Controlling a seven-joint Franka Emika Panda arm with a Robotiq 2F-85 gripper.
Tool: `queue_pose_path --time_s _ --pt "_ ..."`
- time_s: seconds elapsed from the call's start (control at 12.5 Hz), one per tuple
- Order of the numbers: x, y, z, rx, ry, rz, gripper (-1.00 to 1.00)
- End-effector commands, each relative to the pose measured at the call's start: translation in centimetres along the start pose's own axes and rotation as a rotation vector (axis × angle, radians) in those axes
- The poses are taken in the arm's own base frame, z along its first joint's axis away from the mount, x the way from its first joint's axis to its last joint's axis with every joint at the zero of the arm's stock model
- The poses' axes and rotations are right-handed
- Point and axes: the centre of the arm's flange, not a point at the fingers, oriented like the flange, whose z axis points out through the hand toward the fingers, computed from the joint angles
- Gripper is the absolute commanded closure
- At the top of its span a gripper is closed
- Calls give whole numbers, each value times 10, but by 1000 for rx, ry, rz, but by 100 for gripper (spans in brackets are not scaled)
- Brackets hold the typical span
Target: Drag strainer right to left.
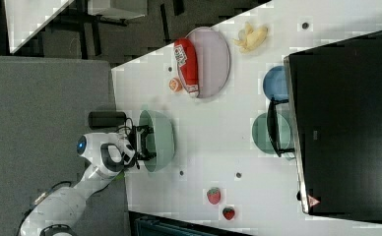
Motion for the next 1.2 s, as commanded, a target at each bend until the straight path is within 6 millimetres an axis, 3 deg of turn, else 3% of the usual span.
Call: queue_pose_path --time_s 0.08,0.32,0.48,0.56,0.72,0.88,1.04,1.2 --pt "-42 10 -5 18 -35 27 -100" --pt "-52 8 -15 33 -48 8 -100" --pt "-46 4 -41 6 -19 -73 -100" --pt "-39 0 -64 -14 4 -143 -100" --pt "-18 -13 -131 -21 26 -243 -100" --pt "12 -26 -213 11 22 -341 -100" --pt "60 -32 -297 37 14 -421 -100" --pt "127 -30 -375 53 1 -454 -100"
